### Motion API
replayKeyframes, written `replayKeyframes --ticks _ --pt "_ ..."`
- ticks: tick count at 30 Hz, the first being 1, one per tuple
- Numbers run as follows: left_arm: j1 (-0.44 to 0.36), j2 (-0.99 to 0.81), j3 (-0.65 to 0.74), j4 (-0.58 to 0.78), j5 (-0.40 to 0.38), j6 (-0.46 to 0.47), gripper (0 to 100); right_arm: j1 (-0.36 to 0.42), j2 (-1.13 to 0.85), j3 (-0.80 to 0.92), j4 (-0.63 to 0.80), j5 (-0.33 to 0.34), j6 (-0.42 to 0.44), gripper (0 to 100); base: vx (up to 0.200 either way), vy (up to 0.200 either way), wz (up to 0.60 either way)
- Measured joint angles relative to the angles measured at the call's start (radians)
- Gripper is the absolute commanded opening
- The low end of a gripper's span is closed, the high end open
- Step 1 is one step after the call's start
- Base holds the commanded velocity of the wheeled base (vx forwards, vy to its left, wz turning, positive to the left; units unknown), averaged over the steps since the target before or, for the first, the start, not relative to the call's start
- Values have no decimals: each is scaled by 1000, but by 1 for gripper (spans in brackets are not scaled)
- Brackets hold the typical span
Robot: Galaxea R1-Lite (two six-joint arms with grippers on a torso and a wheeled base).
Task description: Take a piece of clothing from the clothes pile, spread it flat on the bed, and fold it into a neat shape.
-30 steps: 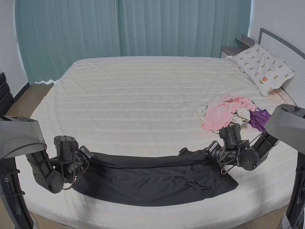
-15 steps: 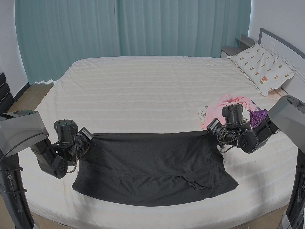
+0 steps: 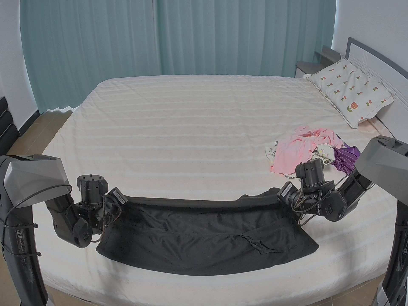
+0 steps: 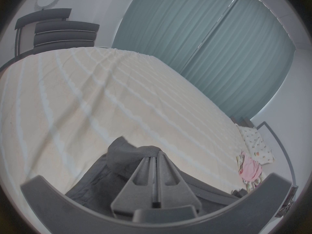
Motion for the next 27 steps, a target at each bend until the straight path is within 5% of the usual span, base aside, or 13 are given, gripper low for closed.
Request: replayKeyframes --ticks 22,23,27 --pt "-23 28 205 -46 -68 83 0 43 10 167 -61 0 -70 0 0 0 0" --pt "-24 30 210 -43 -69 83 100 44 14 169 -61 0 -72 100 0 0 0" --pt "-34 37 228 -46 -68 89 100 45 24 171 -62 0 -74 100 0 0 0"
